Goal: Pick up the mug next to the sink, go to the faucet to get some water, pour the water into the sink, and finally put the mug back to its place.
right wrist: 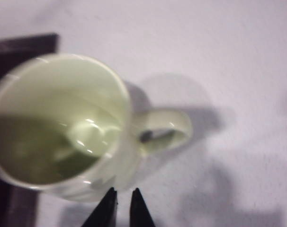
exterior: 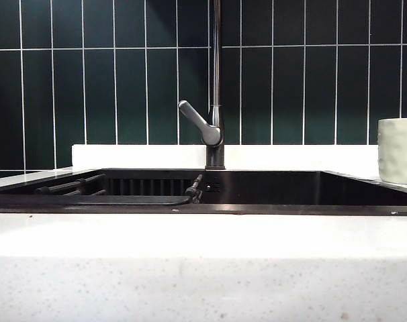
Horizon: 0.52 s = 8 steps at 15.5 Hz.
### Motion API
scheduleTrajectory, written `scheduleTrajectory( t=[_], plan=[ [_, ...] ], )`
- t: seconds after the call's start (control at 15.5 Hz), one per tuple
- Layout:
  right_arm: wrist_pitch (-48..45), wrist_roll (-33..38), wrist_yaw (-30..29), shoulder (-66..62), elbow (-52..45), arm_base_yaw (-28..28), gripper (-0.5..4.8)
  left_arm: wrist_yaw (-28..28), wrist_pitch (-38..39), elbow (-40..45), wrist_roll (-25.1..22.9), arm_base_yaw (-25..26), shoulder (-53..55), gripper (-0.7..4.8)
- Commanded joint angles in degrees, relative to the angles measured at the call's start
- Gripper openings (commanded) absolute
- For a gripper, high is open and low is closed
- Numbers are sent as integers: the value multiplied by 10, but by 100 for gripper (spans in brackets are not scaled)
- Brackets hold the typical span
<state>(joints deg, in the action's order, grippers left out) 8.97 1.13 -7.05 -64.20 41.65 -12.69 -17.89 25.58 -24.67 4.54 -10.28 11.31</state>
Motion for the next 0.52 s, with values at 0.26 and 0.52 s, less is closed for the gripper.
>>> scheduleTrajectory(
  t=[0.26,0.52],
  plan=[
    [24,-1,-5,151,-27,45,43,51,13,2,0,1,-31,-6],
    [24,-1,19,307,-94,103,20,104,-5,47,8,1,-31,-5]
  ],
)
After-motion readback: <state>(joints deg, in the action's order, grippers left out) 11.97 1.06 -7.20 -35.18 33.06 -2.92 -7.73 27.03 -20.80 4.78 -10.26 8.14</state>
